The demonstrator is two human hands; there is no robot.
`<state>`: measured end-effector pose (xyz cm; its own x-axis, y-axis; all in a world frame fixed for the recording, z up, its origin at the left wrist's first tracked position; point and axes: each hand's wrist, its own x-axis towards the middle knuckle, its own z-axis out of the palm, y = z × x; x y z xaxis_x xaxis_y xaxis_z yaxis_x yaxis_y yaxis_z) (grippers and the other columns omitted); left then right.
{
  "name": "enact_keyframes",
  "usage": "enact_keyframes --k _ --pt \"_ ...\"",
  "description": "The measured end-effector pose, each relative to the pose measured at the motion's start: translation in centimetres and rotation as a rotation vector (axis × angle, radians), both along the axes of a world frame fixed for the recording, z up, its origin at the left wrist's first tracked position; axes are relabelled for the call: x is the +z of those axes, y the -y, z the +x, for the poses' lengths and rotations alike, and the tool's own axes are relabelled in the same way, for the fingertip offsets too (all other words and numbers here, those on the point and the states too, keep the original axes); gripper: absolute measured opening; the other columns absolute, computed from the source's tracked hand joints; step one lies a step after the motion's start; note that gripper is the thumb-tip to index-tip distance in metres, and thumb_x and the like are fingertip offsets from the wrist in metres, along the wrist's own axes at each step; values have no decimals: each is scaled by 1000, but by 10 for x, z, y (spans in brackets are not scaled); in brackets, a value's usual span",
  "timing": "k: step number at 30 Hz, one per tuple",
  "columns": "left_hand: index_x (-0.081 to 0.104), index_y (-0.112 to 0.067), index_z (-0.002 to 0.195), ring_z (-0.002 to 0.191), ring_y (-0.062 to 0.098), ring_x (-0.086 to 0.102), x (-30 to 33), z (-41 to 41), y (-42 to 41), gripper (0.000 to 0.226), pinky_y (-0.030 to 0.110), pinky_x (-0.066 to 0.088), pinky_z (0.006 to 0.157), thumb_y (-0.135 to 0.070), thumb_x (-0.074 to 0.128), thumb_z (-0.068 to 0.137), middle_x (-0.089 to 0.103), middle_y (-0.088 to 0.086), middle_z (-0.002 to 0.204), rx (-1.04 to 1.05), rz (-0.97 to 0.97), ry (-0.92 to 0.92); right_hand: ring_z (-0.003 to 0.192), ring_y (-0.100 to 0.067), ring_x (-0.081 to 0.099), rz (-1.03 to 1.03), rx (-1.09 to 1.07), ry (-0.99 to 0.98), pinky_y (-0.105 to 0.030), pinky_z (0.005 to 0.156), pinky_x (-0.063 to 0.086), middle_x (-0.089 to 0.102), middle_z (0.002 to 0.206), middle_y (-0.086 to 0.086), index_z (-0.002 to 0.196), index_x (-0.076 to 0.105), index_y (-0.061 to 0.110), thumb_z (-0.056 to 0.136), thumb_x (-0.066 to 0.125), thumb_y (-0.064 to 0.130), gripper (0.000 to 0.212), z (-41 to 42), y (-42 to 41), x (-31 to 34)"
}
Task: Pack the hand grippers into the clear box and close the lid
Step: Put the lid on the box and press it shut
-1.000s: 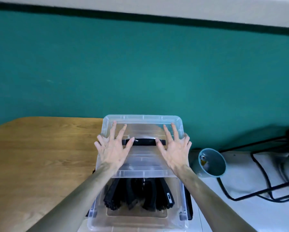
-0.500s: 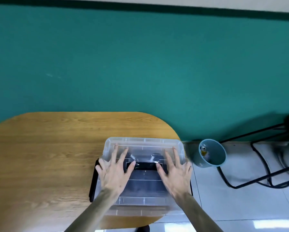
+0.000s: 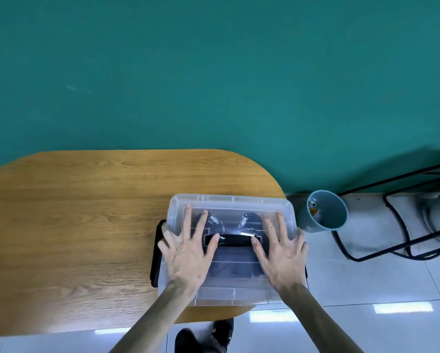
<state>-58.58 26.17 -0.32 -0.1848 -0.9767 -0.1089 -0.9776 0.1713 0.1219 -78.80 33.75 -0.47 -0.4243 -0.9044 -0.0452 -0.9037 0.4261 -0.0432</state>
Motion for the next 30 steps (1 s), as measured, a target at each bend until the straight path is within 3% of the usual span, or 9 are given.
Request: enact_keyframes --k 11,15,23,26,30 --pt "0 -45 157 131 49 28 -9 8 -17 70 44 39 77 -73 11 94 -14 -7 168 -8 28 25 127 -48 34 65 40 10 -52 84 44 7 167 0 158 13 31 96 23 66 72 7 -10 -7" --pt "-2 -44 157 140 54 16 -13 7 -19 71 53 43 90 -72 13 94 -16 -6 167 -13 45 20 130 -50 31 68 44 8 -53 85 45 5 167 -3 158 13 28 96 24 65 73 8 -11 -7" --pt "-1 -41 158 145 58 0 -12 8 -14 70 63 34 106 -70 9 95 -16 -3 168 -45 94 44 136 -54 23 101 52 21 -57 92 45 4 167 -6 158 17 25 96 28 62 73 7 -9 -6" --pt "5 -37 159 148 52 -6 -6 12 -14 70 64 21 116 -69 14 98 -11 3 168 -88 94 -4 143 -54 14 93 79 56 -60 100 40 6 166 -9 158 17 22 97 28 59 72 5 -10 -4" --pt "-4 -19 160 154 29 -12 -8 36 -24 79 50 14 122 -67 16 101 -16 12 167 -220 61 -52 153 -29 3 -35 140 151 -52 117 26 4 166 -11 157 13 12 102 22 55 71 -6 -27 -8"
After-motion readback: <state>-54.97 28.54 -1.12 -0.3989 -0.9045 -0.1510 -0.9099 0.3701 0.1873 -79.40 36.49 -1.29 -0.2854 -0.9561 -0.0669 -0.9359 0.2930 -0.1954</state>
